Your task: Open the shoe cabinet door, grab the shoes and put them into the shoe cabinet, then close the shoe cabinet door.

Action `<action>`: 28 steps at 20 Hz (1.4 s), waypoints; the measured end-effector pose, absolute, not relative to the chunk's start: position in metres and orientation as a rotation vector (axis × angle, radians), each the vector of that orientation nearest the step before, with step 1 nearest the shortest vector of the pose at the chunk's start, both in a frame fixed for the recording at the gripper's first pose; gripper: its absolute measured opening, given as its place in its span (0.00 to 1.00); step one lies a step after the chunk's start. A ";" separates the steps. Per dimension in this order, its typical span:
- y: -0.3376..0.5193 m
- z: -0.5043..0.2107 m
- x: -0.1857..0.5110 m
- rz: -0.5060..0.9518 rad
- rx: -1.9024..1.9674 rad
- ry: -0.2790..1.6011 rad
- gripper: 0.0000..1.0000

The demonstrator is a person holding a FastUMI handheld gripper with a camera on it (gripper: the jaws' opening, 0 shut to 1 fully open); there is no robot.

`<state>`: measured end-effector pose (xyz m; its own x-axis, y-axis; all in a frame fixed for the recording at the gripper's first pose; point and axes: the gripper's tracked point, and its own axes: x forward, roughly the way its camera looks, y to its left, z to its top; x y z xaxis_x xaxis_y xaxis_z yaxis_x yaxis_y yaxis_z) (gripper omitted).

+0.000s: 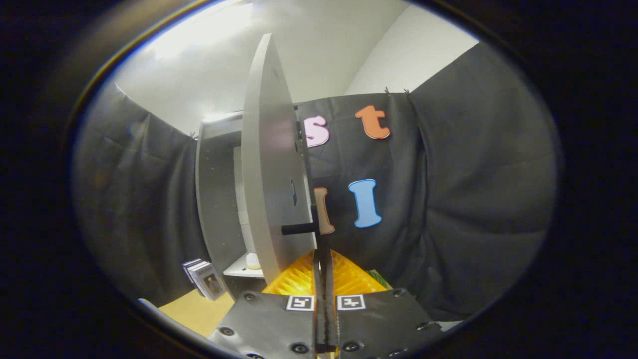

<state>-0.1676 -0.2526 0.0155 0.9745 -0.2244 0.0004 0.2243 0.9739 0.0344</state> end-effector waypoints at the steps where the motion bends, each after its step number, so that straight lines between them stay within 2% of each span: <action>1: -0.256 0.016 -0.168 -0.226 0.035 -0.002 0.03; 10: -0.274 0.030 -0.206 -0.287 -0.003 -0.038 0.03; 18: -0.195 0.049 -0.227 -0.142 -0.020 -0.134 0.02; 25: -0.137 -0.001 -0.196 -0.025 0.017 -0.028 0.05; 28: -0.124 -0.038 -0.182 -0.011 0.046 0.044 0.11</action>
